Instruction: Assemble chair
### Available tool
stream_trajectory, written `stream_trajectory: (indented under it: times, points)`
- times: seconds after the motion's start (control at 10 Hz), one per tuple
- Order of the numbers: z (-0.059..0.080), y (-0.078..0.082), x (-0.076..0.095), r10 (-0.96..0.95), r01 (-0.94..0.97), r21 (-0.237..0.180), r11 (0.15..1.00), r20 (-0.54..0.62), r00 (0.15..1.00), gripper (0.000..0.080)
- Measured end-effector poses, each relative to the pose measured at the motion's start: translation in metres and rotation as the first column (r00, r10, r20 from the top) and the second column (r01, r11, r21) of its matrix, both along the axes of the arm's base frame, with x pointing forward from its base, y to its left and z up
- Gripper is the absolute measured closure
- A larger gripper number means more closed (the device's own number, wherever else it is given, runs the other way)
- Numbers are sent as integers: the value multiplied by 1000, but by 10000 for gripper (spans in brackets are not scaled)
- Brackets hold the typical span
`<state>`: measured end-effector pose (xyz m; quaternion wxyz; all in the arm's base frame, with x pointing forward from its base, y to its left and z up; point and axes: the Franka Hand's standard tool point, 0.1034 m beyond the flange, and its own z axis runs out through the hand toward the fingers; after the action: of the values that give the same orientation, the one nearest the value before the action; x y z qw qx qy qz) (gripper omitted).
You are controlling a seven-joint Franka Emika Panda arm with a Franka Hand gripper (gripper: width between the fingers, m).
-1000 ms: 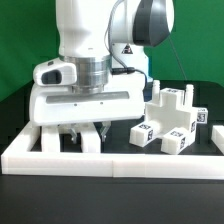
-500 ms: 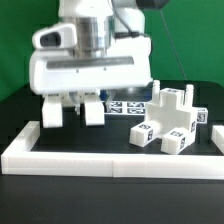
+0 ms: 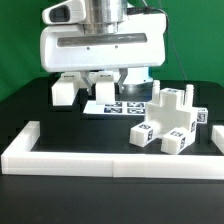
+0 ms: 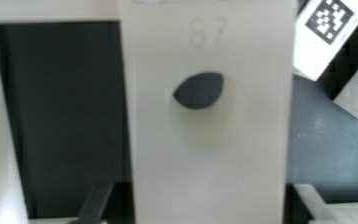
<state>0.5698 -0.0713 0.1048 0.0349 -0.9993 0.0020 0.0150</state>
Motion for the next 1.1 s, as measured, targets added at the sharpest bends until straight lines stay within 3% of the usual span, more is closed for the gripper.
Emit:
stream_trajectory:
  times: [0.2,0.4,0.6,0.8,1.0,1.1]
  points:
    - [3,5,-5,-342,342,4,940,-28,939,510]
    - [11,18,-9,-639,640,3,769,-57,767,509]
    - [29,29,-11,-728,730,13,684,-57,683,509]
    - [50,46,-14,-713,715,32,698,-55,699,509]
    - [53,52,-13,-718,720,35,693,-54,694,509]
    - [53,68,-7,-716,718,36,695,-51,696,509]
